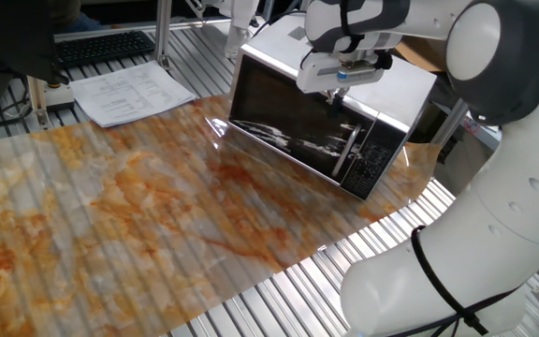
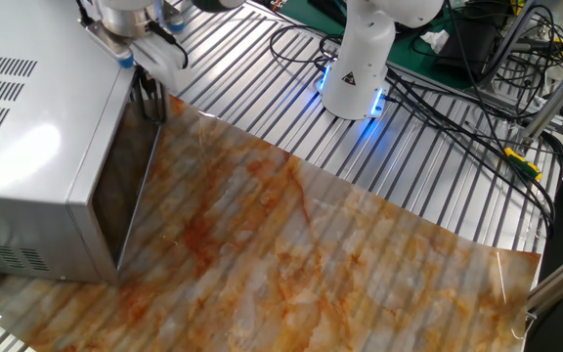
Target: Close the microwave door
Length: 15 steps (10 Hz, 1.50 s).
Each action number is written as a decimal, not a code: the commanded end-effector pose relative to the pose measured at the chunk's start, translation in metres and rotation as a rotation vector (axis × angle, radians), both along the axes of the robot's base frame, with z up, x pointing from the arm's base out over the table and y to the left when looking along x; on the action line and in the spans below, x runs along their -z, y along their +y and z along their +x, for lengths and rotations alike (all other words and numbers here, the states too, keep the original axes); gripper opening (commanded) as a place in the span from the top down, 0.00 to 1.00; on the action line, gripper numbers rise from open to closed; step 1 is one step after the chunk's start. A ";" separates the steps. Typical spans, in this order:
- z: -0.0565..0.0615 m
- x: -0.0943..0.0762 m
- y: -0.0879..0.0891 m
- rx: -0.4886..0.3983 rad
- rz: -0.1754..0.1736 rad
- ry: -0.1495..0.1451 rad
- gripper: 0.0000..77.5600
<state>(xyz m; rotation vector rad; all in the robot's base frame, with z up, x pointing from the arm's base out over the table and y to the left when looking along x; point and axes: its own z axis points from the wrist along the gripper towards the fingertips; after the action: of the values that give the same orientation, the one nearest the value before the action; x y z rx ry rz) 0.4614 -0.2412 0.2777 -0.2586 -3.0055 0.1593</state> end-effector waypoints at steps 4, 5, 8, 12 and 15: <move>-0.004 -0.018 0.004 0.080 -0.014 -0.002 1.00; -0.008 -0.022 0.010 0.090 -0.014 0.000 1.00; -0.015 -0.029 0.022 0.103 0.014 -0.003 1.00; -0.007 -0.028 0.059 0.209 0.026 -0.009 1.00; 0.017 -0.030 0.070 0.246 0.024 -0.009 1.00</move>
<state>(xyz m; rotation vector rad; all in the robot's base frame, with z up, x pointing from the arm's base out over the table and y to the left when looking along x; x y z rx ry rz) 0.4640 -0.1792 0.3049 -0.5744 -2.9580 0.0997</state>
